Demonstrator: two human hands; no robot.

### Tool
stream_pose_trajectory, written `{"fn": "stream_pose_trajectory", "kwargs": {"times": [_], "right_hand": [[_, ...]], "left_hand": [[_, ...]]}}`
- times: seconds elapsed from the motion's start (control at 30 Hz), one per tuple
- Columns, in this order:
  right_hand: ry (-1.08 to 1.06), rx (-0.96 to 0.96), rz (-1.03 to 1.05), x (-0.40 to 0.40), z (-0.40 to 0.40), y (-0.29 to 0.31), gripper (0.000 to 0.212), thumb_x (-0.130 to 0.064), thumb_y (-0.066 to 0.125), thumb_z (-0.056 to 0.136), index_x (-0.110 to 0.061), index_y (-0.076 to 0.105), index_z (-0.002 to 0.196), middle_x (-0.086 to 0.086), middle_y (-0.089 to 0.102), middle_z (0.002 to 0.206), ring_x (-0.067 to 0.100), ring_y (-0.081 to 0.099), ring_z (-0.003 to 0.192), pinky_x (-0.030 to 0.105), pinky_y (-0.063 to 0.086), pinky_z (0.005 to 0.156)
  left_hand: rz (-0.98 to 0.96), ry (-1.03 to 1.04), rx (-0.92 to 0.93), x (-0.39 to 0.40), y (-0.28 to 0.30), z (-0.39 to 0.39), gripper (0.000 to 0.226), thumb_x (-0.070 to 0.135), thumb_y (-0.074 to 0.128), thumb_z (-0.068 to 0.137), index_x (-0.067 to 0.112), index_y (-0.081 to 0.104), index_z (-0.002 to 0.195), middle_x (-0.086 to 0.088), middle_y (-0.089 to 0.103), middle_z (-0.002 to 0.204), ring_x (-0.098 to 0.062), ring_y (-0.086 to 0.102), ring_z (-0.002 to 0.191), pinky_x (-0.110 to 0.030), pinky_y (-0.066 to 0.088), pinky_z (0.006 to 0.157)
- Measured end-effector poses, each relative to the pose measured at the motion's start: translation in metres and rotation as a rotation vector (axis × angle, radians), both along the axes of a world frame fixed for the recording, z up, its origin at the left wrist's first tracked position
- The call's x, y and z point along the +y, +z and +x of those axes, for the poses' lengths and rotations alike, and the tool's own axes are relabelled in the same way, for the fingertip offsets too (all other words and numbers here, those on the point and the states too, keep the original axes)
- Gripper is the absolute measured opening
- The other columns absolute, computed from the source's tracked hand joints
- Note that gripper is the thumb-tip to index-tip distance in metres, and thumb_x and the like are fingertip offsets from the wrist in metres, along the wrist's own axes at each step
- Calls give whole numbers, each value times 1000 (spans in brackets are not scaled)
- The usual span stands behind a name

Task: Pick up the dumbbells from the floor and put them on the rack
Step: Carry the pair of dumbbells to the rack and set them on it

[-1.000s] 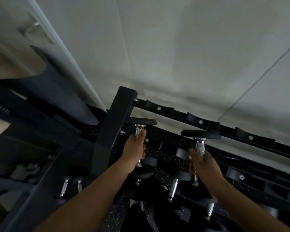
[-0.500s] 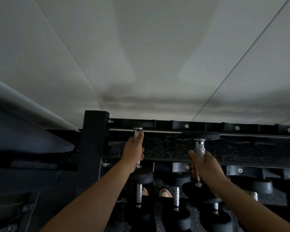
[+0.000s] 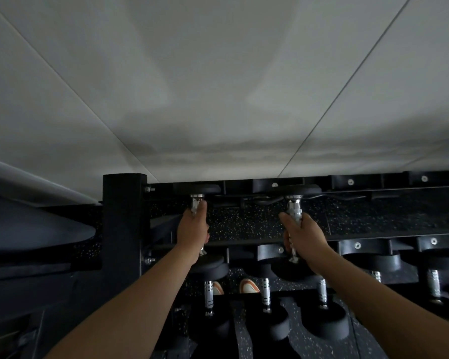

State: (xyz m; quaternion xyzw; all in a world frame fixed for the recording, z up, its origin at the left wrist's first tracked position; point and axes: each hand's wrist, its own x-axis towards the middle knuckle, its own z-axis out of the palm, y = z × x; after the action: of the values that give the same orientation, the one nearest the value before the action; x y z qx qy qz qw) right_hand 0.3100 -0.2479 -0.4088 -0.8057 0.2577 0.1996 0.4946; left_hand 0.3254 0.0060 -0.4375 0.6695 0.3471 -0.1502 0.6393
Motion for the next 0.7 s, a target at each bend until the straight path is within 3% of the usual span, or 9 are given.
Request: {"fn": "stream_pose_trajectory", "kwargs": {"times": [0.27, 0.53, 0.7], "right_hand": [[-59, 14, 43, 10, 18, -18, 30, -47, 64, 90, -18, 57, 91, -1, 65, 56, 14, 58, 44, 31, 51, 47], [-52, 21, -17, 18, 29, -29, 27, -46, 61, 92, -20, 56, 93, 2, 67, 66, 7, 59, 42, 20, 44, 38], [-37, 49, -13, 19, 29, -28, 35, -48, 60, 93, -15, 56, 104, 8, 69, 78, 19, 64, 58, 32, 50, 53]], "left_hand": [[11, 22, 1, 1, -4, -1, 45, 53, 50, 94, 9, 53, 102, -3, 46, 58, -13, 41, 41, -28, 36, 43], [94, -21, 5, 4, -17, 0, 54, 64, 48, 88, 13, 53, 105, -7, 54, 68, -17, 49, 46, -30, 42, 45], [128, -45, -14, 5, -20, 1, 57, 66, 48, 86, 13, 52, 104, -7, 55, 66, -15, 49, 39, -28, 42, 43]]}}
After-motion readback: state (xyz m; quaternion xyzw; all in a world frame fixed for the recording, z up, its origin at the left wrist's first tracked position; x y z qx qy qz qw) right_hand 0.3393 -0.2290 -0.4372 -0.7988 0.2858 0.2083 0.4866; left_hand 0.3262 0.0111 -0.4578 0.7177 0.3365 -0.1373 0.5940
